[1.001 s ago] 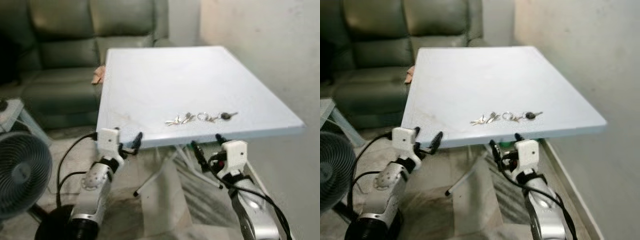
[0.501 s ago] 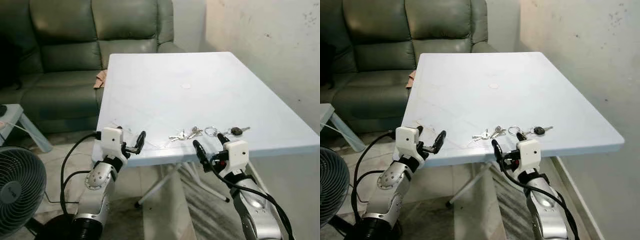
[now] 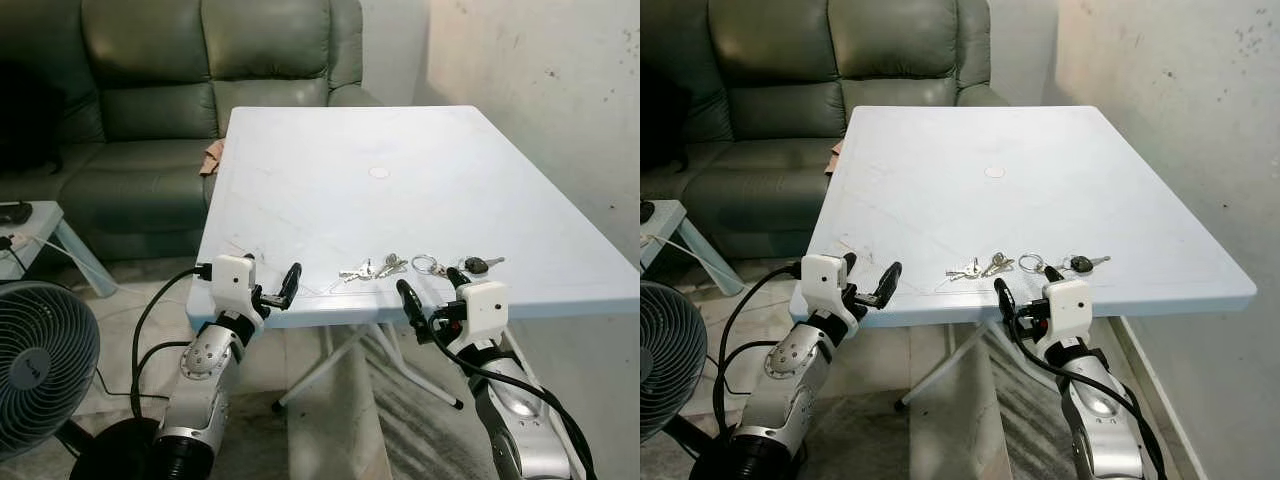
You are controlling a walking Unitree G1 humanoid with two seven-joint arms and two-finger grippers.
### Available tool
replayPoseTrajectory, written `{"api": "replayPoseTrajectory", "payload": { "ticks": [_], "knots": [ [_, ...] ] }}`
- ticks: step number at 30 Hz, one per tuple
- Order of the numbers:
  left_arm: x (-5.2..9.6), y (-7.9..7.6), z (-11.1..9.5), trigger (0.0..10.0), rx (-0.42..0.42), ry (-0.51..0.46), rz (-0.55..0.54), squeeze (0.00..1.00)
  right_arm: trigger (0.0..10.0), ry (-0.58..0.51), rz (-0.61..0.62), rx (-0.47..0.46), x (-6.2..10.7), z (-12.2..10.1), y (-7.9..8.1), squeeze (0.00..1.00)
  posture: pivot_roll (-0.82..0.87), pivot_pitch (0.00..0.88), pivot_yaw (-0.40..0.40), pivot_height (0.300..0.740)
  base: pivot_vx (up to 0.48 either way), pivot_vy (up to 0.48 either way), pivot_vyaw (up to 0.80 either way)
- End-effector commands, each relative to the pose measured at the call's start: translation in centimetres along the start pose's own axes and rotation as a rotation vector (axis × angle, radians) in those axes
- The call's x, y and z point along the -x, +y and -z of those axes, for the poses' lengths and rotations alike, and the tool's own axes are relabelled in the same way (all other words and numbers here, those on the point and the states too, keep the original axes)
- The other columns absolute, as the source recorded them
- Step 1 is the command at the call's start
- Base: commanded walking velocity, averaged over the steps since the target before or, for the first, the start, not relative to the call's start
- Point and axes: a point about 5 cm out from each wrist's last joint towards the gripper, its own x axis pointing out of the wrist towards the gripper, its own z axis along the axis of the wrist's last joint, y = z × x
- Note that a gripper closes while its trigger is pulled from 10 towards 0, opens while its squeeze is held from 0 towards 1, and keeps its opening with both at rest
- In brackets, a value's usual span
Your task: Hang keys on a hook
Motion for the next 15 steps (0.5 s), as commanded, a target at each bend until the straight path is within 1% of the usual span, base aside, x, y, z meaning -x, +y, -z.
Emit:
{"api": "replayPoseTrajectory", "payload": {
  "ticks": [1, 15],
  "knots": [
    [0.10, 0.09, -0.26, 10.0, -0.006, -0.010, -0.002, 0.00, 10.0, 0.002, 0.004, 0.005, -0.07, -0.16, -0.09, 0.00, -0.07, 0.000, 0.011, 0.740, 0.000, 0.000, 0.00],
    [0.61, -0.77, -0.11, 10.0, -0.028, -0.012, 0.062, 0.00, 10.0, 0.026, 0.025, 0.007, 0.03, 0.11, -0.39, 0.00, -0.07, 0.000, 0.006, 0.740, 0.000, 0.000, 0.00]
  ]
}}
